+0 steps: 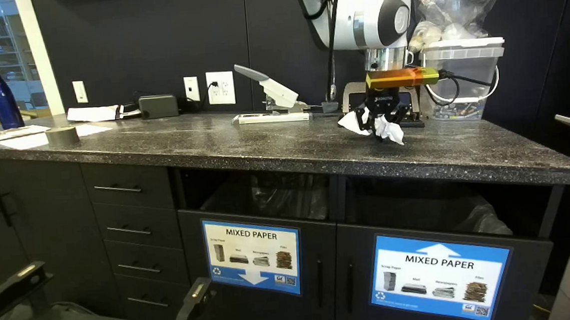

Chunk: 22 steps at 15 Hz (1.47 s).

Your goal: Put the papers in the bin to the left

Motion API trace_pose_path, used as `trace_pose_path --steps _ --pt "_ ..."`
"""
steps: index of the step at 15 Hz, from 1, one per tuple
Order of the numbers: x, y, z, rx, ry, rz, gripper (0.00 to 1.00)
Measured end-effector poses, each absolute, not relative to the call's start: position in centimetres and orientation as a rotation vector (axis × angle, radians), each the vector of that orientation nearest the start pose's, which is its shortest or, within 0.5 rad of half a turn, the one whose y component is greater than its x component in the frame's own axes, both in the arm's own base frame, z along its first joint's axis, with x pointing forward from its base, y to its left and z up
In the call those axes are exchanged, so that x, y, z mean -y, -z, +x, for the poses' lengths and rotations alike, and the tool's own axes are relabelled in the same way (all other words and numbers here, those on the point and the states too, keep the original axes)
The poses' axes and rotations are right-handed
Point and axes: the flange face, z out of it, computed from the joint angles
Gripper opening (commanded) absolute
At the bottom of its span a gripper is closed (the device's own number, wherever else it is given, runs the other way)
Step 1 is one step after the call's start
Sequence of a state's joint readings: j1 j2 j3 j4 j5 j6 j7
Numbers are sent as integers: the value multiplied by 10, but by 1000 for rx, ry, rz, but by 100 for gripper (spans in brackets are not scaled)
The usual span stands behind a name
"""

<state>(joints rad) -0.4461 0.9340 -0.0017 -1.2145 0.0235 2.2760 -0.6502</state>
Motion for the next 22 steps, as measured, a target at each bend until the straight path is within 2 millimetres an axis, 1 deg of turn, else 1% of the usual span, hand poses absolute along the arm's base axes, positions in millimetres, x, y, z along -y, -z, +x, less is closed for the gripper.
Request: trace_pose_path --steps 3,6,9,13,16,20,22 --pt "332 -225 677 274 227 -3196 6" --pt "333 -230 653 202 269 -3227 6" --pt "334 -235 625 155 297 -3250 6" --pt "321 -235 583 166 310 -3256 6" --pt "311 -221 543 203 330 -3260 6" --pt "306 -185 481 197 326 -3263 6" --pt "307 -169 459 176 345 -3267 6"
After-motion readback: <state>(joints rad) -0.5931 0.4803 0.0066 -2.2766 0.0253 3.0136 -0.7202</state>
